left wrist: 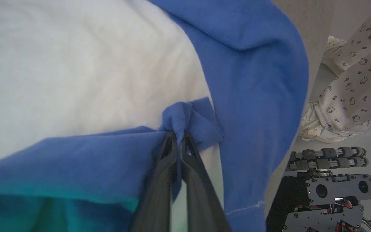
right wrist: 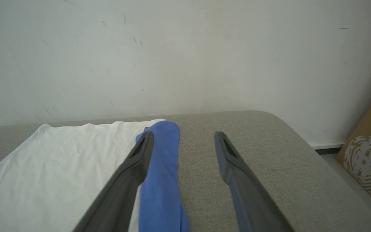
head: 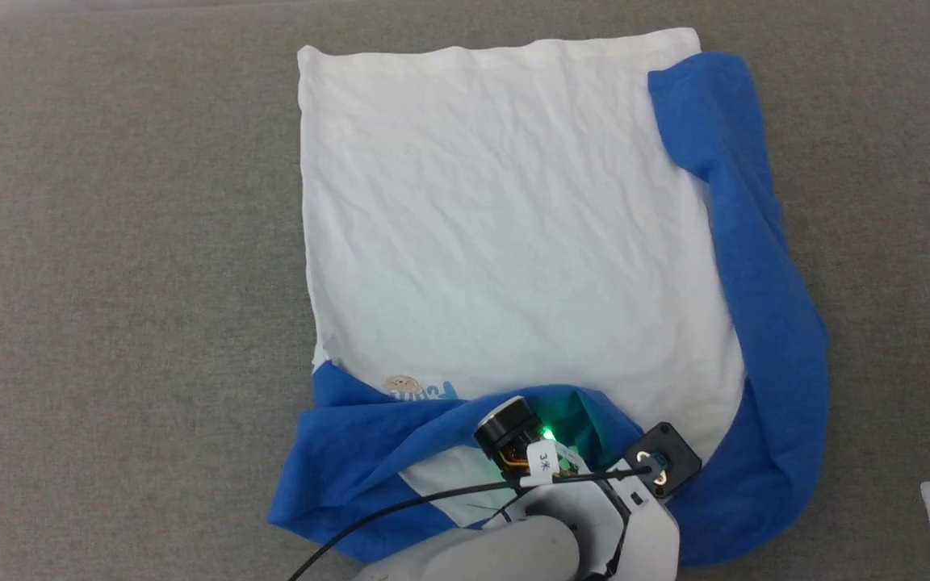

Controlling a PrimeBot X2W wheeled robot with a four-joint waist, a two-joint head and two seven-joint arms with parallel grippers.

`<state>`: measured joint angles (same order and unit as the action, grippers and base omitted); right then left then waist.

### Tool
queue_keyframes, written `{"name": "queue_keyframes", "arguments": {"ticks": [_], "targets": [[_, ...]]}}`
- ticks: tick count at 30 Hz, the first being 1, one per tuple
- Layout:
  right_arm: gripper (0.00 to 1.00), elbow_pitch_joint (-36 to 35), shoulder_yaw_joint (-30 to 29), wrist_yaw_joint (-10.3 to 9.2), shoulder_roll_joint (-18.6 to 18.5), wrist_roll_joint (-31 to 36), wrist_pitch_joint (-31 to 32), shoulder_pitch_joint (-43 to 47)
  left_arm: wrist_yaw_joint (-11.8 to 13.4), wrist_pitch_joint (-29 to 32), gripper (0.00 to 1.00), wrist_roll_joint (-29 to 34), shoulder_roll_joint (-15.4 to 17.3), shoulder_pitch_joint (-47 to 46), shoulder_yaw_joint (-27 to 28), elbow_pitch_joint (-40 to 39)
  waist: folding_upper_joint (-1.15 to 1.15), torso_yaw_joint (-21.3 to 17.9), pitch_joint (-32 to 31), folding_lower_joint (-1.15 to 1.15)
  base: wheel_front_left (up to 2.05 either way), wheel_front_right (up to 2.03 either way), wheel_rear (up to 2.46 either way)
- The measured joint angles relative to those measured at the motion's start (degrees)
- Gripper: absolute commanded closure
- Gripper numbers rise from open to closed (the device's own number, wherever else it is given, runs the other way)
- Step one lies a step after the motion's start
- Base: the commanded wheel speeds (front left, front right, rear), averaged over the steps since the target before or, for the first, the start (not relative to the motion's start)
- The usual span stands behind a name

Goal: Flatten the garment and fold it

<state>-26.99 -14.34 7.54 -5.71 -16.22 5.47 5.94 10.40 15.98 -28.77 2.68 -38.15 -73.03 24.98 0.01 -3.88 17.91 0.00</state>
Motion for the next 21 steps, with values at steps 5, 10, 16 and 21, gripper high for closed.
{"name": "queue_keyframes", "arguments": {"ticks": [5,10,16,21], "targets": [[0.0,0.14,0.05,0.0,0.08,0.09,0.3,-0.01,0.42,-0.94,0.0,-1.78,-0.36,0.06,-0.27,-0.74,0.0,0.15,-0.68,0.0,0.0,0.0,0.0],[0.0,-0.09,-0.35,0.0,0.49,0.18,0.65,0.33,0.91,-4.47,0.0,-8.25,-0.04,-0.19,-0.29,-4.75,0.0,1.74,-2.0,0.0,0.0,0.0,0.0],[0.0,-1.0,-0.78,0.0,1.27,0.2,1.07,1.52,3.68,-12.24,0.0,-17.15,-0.04,-3.52,2.74,-9.36,0.0,4.46,-3.92,0.0,0.0,0.0,0.0],[0.0,-1.48,-0.7,0.0,2.0,0.21,1.21,2.32,5.39,-20.02,0.0,-19.17,-0.03,-7.14,8.25,-10.5,0.0,6.77,-5.44,0.0,0.0,0.0,0.0]]}}
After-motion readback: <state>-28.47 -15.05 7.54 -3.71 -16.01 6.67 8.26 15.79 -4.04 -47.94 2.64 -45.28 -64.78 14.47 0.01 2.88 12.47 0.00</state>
